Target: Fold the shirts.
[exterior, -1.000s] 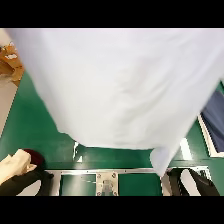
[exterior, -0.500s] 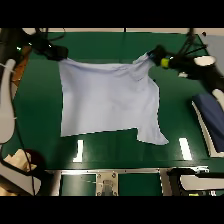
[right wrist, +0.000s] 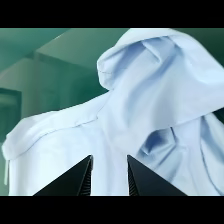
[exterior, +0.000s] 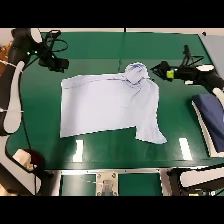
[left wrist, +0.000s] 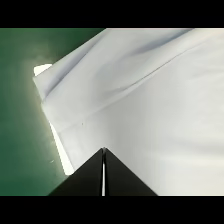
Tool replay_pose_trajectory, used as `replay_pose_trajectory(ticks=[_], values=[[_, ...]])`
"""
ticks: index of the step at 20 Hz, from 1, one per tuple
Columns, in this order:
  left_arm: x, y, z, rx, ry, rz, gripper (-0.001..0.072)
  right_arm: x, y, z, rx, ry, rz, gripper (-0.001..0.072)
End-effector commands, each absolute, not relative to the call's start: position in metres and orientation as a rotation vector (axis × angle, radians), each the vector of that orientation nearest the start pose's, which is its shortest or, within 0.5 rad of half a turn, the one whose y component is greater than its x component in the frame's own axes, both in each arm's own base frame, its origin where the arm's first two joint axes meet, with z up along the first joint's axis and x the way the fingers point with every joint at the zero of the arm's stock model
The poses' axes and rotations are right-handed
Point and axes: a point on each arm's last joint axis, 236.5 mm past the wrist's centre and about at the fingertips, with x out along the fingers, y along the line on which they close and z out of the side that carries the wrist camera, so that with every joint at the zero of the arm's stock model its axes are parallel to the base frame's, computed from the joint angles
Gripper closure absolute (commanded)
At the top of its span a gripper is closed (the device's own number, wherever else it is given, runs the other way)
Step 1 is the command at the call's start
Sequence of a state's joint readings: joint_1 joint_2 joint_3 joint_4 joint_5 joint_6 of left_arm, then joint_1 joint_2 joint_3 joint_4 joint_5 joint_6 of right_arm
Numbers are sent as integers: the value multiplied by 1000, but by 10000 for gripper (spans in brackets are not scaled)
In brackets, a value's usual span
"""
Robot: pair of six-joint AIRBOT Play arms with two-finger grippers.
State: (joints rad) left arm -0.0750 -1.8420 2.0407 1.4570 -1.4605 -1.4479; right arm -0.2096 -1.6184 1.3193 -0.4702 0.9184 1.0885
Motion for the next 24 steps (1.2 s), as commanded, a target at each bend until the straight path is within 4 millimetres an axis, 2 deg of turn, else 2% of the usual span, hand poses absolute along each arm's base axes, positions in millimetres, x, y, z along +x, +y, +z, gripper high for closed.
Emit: replay_pose_trajectory(ticks=[1,2,3,7,10,11,12,13,15,17,20,21,23,24], values=[[483,-38,51,70,1355,-222,688,485,21,37,735,952,419,462],[469,-31,49,56,1386,-214,688,474,12,32,724,974,396,482],[452,-24,46,38,1419,-205,688,461,3,25,714,996,366,534],[356,-1,17,-84,1523,-157,688,403,-14,-11,749,1070,253,541],[286,-12,-19,-282,1547,-152,686,374,-10,-33,785,1087,189,539],[263,-17,-35,-327,1581,-149,657,367,-5,-38,795,1099,189,537],[245,-22,-48,-352,1620,-152,346,362,-2,-42,799,1112,192,526],[230,-30,-62,-388,1663,-161,155,358,1,-46,803,1124,194,509],[217,-47,-82,-481,1671,-169,158,353,5,-50,812,1141,199,509],[222,-59,-98,-551,1623,-173,178,352,8,-50,812,1148,206,509],[230,-79,-109,-664,1573,-211,179,352,10,-50,807,1151,213,510],[233,-87,-110,-703,1568,-240,216,352,11,-50,806,1152,215,509],[239,-97,-108,-724,1543,-305,458,351,12,-50,807,1156,218,509],[242,-94,-108,-695,1531,-316,600,349,13,-50,811,1163,225,509]])
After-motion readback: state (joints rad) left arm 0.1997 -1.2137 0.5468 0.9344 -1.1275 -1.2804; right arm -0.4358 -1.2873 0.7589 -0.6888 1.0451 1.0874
